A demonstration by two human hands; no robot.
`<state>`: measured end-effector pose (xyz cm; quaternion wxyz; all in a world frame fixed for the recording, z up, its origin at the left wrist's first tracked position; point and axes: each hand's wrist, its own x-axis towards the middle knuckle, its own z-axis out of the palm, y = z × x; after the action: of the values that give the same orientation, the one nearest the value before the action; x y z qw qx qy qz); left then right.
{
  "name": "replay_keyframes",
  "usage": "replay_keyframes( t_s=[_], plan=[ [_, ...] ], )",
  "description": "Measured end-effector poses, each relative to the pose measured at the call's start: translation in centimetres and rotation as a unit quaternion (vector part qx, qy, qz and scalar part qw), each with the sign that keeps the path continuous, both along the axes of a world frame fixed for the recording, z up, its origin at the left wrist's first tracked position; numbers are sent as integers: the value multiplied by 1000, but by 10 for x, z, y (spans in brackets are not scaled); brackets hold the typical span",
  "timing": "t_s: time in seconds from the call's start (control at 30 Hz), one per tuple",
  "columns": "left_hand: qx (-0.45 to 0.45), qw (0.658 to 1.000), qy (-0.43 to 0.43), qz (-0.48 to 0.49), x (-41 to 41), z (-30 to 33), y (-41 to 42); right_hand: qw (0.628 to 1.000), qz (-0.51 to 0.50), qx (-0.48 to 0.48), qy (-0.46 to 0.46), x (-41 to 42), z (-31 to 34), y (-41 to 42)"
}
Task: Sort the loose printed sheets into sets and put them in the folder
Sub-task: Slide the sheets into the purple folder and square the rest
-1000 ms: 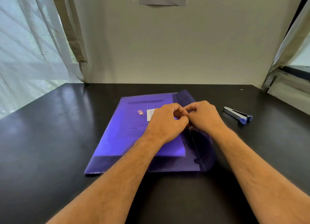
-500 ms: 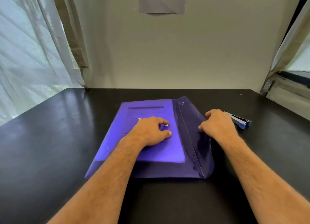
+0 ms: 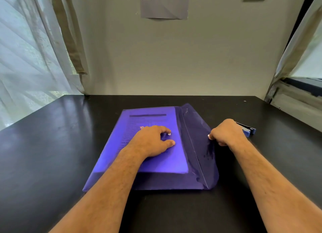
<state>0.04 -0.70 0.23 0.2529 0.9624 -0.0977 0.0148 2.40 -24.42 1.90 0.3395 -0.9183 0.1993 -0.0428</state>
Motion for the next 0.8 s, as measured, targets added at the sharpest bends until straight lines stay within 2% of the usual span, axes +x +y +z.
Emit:
replay_keyframes(
  t_s=[0.13, 0.3, 0.5, 0.57, 0.67, 0.8],
  plan=[
    [5, 1000, 1, -1, 0, 0, 1, 999, -7, 47, -25, 1, 0, 0],
    [-1, 1000, 6, -1, 1, -1, 1, 987, 21, 155, -40, -3, 1, 3],
    [-2, 1000, 9, 1, 2, 0, 0, 944, 45, 309, -109, -9, 7, 21],
    [-1, 1000, 4, 2, 2, -1, -1, 944, 89, 301, -103, -14, 10, 26],
    [4, 1000, -3, 10, 2, -2, -4, 956, 154, 236, -82, -20, 7, 35],
    [8, 1000, -1, -2, 2, -2, -4, 959, 200, 172, -102, -19, -1, 50]
  ],
)
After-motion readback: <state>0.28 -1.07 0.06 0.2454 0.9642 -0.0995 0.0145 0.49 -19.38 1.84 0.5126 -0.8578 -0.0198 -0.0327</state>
